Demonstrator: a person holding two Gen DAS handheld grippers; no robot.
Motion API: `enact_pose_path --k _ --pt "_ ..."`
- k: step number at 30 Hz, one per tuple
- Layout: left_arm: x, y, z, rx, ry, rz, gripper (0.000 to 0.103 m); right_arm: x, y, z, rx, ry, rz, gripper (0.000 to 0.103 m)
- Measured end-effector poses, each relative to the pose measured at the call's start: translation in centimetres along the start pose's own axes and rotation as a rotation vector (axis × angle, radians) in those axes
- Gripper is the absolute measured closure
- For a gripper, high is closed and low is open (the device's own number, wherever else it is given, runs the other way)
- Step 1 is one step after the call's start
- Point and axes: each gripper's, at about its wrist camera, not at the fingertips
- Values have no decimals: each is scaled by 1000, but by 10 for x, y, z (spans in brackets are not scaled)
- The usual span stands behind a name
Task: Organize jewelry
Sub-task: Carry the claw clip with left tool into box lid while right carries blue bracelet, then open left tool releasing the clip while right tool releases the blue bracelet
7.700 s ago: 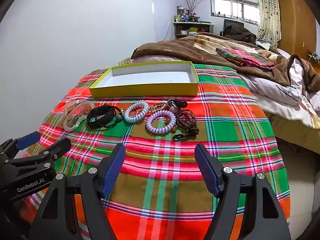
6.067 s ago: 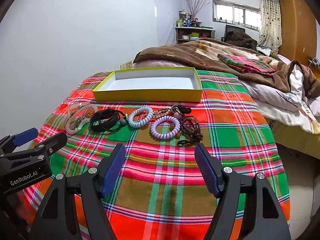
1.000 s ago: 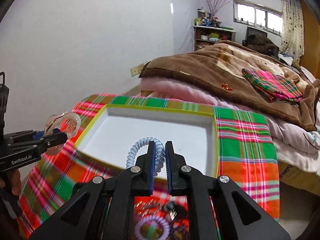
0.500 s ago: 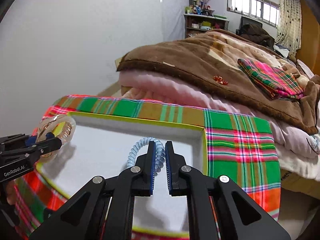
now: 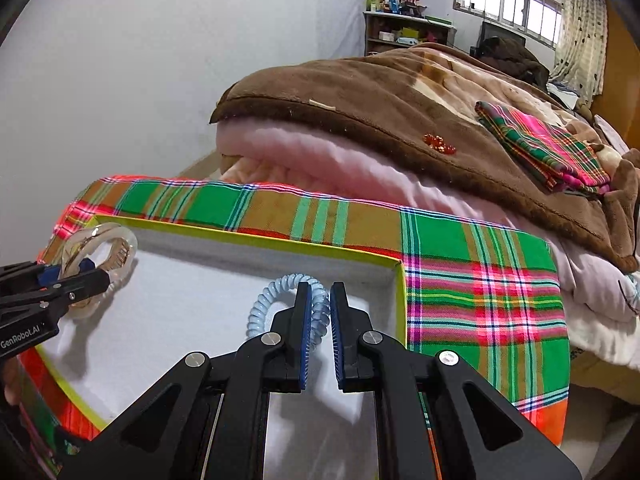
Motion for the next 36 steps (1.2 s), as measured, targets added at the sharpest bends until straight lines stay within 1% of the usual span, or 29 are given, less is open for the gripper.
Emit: enact_pose_path --k 7,15,19,20,21,26,28,30,31,32,36 --pt "-6 0 2 -4 20 8 72 -7 1 1 15 -23 12 93" --pt "-7 0 2 -5 25 13 70 -12 1 1 12 -34 21 93" --pt "-10 1 6 13 22 24 63 -11 0 -1 4 -26 15 93" --pt "-10 1 6 15 26 22 61 -11 0 -1 3 -28 12 89" --pt "-9 0 6 15 27 19 60 -11 1 -1 1 -30 11 88" --pt "-7 0 8 18 12 13 55 -10 1 -1 -8 -18 8 87" --pt "-5 0 9 24 10 7 53 -9 0 -1 -9 -13 3 83" --pt "-3 -1 9 26 6 0 49 -7 0 -1 -12 -4 0 68" --pt "-1 -1 10 29 6 -4 48 -5 -1 -1 -9 0 -7 65" --pt "1 -1 10 30 4 -6 47 -3 -1 -1 -7 2 -12 64" --pt "9 -4 9 26 -5 -21 45 5 -3 1 -10 11 -29 63"
Point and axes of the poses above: each gripper's, at about its wrist camera, not at the fingertips, and x roughly against the way its jaws point, z to its left, y to its top, and after that the axes turned 14 degrees about z, right-handed
